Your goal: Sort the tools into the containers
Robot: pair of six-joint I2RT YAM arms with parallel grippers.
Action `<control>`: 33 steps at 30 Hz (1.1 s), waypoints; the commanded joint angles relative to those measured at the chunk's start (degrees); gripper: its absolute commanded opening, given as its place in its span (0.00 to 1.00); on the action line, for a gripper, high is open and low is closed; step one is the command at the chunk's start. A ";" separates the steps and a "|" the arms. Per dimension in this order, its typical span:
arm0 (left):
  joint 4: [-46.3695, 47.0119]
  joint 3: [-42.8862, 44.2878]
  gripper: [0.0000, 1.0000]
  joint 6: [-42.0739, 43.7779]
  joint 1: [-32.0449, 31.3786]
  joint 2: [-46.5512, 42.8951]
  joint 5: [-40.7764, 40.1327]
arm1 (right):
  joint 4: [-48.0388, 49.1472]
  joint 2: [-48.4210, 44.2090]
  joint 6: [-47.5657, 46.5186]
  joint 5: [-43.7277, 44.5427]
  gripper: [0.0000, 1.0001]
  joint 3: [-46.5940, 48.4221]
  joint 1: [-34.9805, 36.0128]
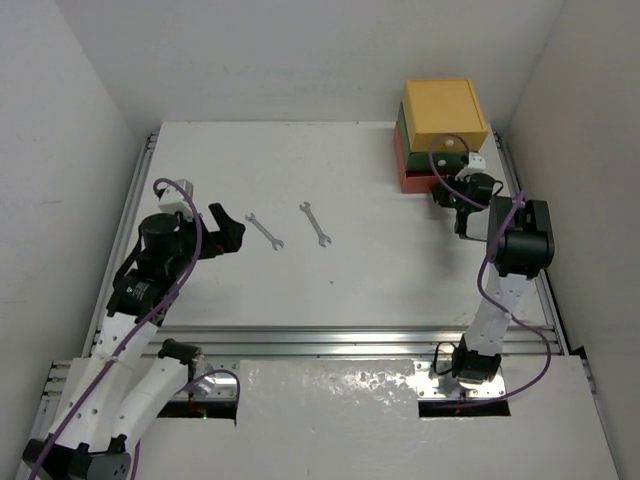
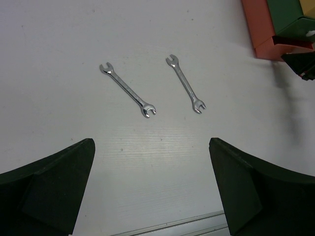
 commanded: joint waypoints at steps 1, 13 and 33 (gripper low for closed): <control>2.98 0.16 1.00 0.88 -0.04 -1.12 0.57 | 5.71 -6.12 -0.64 -0.39 0.04 -3.76 -0.20; 2.37 0.51 1.00 0.52 -1.80 -1.65 -0.84 | 6.33 -18.43 -2.92 2.51 0.07 -18.10 -0.37; 1.84 0.51 1.00 0.00 -2.24 -4.46 -4.35 | -30.93 -35.60 -3.01 8.83 0.93 -11.64 21.49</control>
